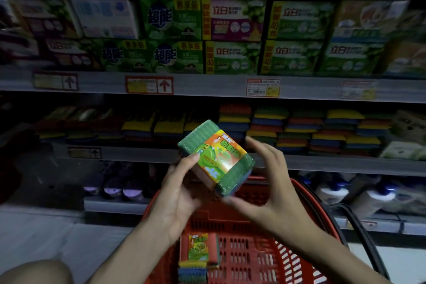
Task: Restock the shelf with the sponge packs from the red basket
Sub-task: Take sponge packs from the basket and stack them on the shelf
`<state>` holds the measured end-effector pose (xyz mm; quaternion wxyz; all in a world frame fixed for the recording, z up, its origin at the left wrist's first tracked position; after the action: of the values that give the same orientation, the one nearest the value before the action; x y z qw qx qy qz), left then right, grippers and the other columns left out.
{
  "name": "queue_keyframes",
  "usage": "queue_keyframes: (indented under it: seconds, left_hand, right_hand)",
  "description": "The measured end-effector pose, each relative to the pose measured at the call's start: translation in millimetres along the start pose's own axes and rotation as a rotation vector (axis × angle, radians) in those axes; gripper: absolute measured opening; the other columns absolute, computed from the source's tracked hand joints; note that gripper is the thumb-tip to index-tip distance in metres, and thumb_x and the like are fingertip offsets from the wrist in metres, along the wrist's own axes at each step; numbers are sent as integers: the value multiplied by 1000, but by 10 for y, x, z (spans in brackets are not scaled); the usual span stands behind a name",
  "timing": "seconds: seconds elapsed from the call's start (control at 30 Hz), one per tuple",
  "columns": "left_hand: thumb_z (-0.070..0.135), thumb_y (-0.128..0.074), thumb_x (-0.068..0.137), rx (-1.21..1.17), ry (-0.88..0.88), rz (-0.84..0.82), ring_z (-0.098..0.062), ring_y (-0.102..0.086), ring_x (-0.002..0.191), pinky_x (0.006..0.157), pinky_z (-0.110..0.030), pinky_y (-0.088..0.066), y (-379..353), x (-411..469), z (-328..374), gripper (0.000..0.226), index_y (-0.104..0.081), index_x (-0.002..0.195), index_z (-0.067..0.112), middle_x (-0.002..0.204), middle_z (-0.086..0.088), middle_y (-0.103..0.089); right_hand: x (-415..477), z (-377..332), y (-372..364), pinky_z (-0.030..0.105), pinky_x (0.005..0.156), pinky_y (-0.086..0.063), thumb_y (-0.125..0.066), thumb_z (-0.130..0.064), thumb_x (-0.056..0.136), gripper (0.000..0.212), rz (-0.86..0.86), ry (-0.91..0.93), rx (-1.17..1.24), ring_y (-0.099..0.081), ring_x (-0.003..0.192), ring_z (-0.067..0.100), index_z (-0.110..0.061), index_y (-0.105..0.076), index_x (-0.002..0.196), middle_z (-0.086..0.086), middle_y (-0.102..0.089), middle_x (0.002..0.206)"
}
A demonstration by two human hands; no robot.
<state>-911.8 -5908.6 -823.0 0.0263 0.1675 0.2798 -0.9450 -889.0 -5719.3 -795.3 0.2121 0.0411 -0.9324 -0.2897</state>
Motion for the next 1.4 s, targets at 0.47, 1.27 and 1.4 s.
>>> queue_keyframes:
  seconds: [0.47, 1.27, 1.4]
  left_hand:
    - [42, -93, 61, 214, 56, -337, -44, -61, 127, 114, -61, -41, 31, -17, 55, 77, -72, 127, 9, 132, -24, -68]
    - [15, -86, 79, 1015, -878, -151, -5, -36, 148, 117, -19, -37, -28, -134, 145, 90, -40, 156, 23, 158, 14, -38]
    - [33, -75, 91, 1032, -859, -281, -4, -27, 153, 119, -15, -28, -69, -239, 132, 74, -41, 156, 24, 163, 15, -31]
  right_hand:
    - [139, 155, -64, 51, 99, -54, -71, -15, 91, 41, -114, -619, 864, -71, 114, 34, -12, -63, 132, 13, -73, 126]
    - [295, -172, -410, 52, 111, -47, -46, -48, 103, 45, 3, -540, 900, -66, 124, 22, -25, -61, 138, 4, -70, 132]
    - [269, -226, -466, 47, 102, -52, -61, -35, 98, 41, -23, -545, 994, -67, 122, 30, -24, -63, 137, 10, -70, 132]
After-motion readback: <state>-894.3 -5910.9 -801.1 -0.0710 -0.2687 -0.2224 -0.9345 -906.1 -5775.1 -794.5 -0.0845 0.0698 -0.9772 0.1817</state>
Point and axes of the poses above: each hand's wrist, its own x-axis towards the middle knuckle, its own y-axis out of the back of the hand, z = x × y, the point moved 4 cm from there along x, towards the middle knuckle
